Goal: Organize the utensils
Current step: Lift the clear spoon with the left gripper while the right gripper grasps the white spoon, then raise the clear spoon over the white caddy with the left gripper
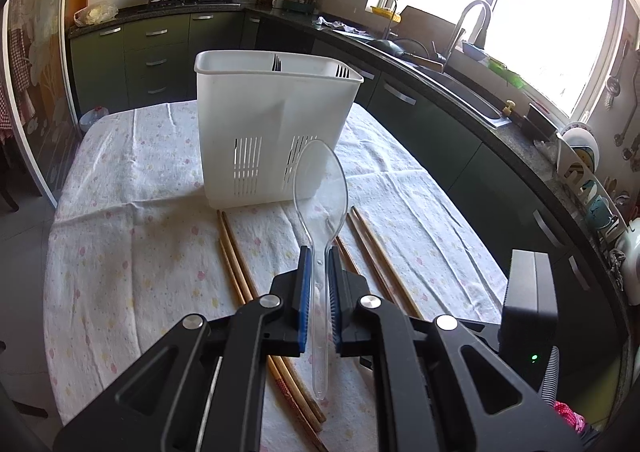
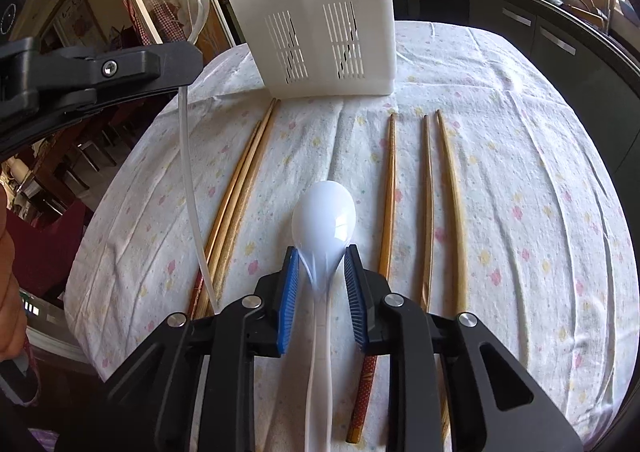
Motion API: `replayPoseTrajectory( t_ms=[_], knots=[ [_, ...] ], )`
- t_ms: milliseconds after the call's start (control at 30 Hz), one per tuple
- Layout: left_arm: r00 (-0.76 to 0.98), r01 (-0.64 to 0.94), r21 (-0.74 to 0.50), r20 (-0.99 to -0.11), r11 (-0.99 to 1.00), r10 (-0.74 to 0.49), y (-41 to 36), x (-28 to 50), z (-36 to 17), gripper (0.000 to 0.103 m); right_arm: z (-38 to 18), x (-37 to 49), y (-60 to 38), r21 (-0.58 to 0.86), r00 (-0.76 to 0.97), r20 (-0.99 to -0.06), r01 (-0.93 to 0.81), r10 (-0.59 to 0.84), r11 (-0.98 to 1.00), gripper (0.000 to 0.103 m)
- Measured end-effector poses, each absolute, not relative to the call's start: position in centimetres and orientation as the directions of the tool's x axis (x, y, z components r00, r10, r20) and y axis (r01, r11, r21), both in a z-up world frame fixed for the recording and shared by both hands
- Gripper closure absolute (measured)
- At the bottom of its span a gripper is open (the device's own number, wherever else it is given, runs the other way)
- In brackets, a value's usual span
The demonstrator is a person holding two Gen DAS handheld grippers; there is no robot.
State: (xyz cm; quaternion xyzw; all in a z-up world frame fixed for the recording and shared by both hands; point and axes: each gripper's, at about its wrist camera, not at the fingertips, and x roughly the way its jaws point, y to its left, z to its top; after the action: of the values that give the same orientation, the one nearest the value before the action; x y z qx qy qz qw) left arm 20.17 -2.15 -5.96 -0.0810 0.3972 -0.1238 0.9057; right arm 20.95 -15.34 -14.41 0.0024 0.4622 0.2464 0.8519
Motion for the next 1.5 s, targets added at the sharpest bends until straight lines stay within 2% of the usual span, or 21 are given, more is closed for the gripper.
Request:
replayPoseTrajectory(
  t_ms=[133,167,233,367,467,533,567,633,900,1033,1300,1367,1500],
  knots=[
    [0.666,0.162,-0.239,-0.689,0.957,-0.285,-2.1,19.9,-5.4,0.095,-12.5,20.5,-16.5,0.289,0.467,-0.743,-0.423,0.479,0.859,0.082],
    [0.668,0.163,-0.239,-0.687,0.957,-0.285,-2.0,19.9,-5.3,0.095,-12.0,20.4,-16.6,0.3,0.472,-0.731,-0.426,0.493,0.853,0.097],
    [0.674,0.163,-0.239,-0.682,0.957,-0.285,-2.0,19.7,-5.0,0.095,-11.0,20.1,-17.2,0.32,0.487,-0.705,-0.43,0.516,0.844,0.102],
    [0.688,0.17,-0.233,-0.667,0.958,-0.285,-2.0,19.4,-4.2,0.095,-9.5,20.3,-17.6,0.329,0.509,-0.678,-0.436,0.531,0.838,0.102],
    [0.692,0.168,-0.229,-0.665,0.959,-0.281,-2.0,19.4,-3.8,0.095,-9.8,21.2,-17.3,0.308,0.481,-0.713,-0.439,0.51,0.844,0.102],
    [0.692,0.169,-0.228,-0.665,0.959,-0.28,-2.0,19.4,-3.8,0.095,-10.6,21.9,-17.0,0.304,0.452,-0.74,-0.436,0.498,0.847,0.098],
    [0.692,0.169,-0.229,-0.665,0.959,-0.281,-2.0,19.4,-3.8,0.095,-11.1,22.1,-16.6,0.27,0.45,-0.759,-0.44,0.471,0.856,0.082],
    [0.693,0.172,-0.228,-0.663,0.958,-0.282,-2.0,19.3,-3.8,0.095,-12.1,22.4,-16.2,0.233,0.451,-0.778,-0.438,0.437,0.868,0.063],
    [0.691,0.184,-0.22,-0.664,0.958,-0.285,-2.1,19.3,-3.7,0.095,-13.2,25.7,-17.6,0.204,0.491,-0.773,-0.408,0.402,0.89,0.063],
    [0.69,0.18,-0.222,-0.666,0.958,-0.284,-2.0,19.6,-3.8,0.095,-13.5,25.8,-16.4,0.174,0.47,-0.785,-0.457,0.403,0.872,0.072],
    [0.685,0.185,-0.219,-0.671,0.958,-0.285,-2.1,19.7,-3.9,0.095,-15.0,26.2,-14.7,0.133,0.438,-0.823,-0.469,0.361,0.873,0.073],
    [0.686,0.184,-0.217,-0.671,0.959,-0.283,-2.1,19.7,-3.9,0.095,-14.9,26.0,-14.7,0.111,0.457,-0.82,-0.464,0.344,0.879,0.097],
    [0.685,0.184,-0.217,-0.671,0.959,-0.283,-2.1,19.7,-3.9,0.095,-14.3,25.8,-15.2,0.135,0.463,-0.806,-0.461,0.368,0.877,0.1]
  ],
)
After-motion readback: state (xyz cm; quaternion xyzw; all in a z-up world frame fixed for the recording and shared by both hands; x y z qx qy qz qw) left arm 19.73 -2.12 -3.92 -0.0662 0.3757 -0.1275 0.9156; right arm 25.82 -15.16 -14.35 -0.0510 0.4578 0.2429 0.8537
